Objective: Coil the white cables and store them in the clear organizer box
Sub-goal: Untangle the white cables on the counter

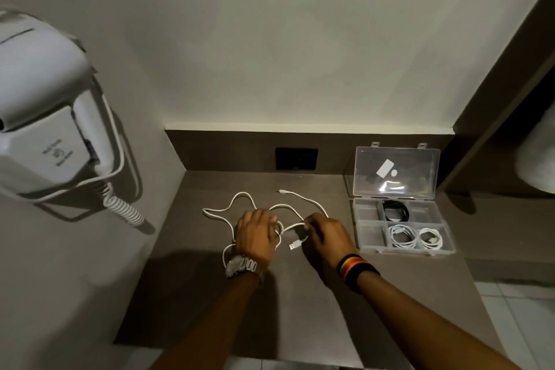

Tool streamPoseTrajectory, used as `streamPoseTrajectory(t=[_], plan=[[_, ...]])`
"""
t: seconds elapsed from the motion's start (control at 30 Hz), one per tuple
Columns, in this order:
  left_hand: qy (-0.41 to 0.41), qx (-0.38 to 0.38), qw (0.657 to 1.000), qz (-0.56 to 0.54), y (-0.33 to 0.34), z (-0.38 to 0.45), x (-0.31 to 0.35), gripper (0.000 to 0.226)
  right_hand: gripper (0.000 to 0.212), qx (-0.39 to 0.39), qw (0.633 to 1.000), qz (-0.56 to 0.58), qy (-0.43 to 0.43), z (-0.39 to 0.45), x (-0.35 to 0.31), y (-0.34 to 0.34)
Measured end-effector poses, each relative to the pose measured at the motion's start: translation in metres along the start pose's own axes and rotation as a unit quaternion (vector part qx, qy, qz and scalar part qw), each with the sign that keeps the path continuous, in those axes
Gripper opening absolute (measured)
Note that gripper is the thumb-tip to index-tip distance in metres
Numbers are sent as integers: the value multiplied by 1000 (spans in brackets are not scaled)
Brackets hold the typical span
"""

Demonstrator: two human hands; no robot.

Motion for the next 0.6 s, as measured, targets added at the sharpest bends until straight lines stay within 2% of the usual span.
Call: streamPoseTrajectory(t=[0.1,0.17,0.23,0.33,0.43,0.53,0.6], plan=[[-30,63,993,-93,-37,-21,14,32,11,9,979,193,63,-3,-11,-21],[-41,86,984,-148,-52,-40,23,25,12,18,965,255,63,-4,-29,-36],[-62,105,977,-177,-69,-51,22,28,11,7,963,267,41,-9,-58,-49],[-76,104,973,-190,-100,-40,23,47,8,-3,962,273,11,-18,-99,-71],[-46,170,955,-236,-149,-37,32,34,10,14,962,272,-12,-29,-136,-96],[-26,225,932,-282,-174,-62,48,15,11,36,943,331,-10,-34,-164,-119],[-20,215,928,-304,-168,-82,60,23,12,42,921,387,12,-34,-176,-129]])
Point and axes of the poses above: each hand's wrist, its own z-axis towards the middle knuckle, its own y-axis out of the palm, x = y × z, the point moved 10 cm from there along z, towards the middle knuckle, and after that the axes turned 2 degrees about z, right-handed, at the moved point
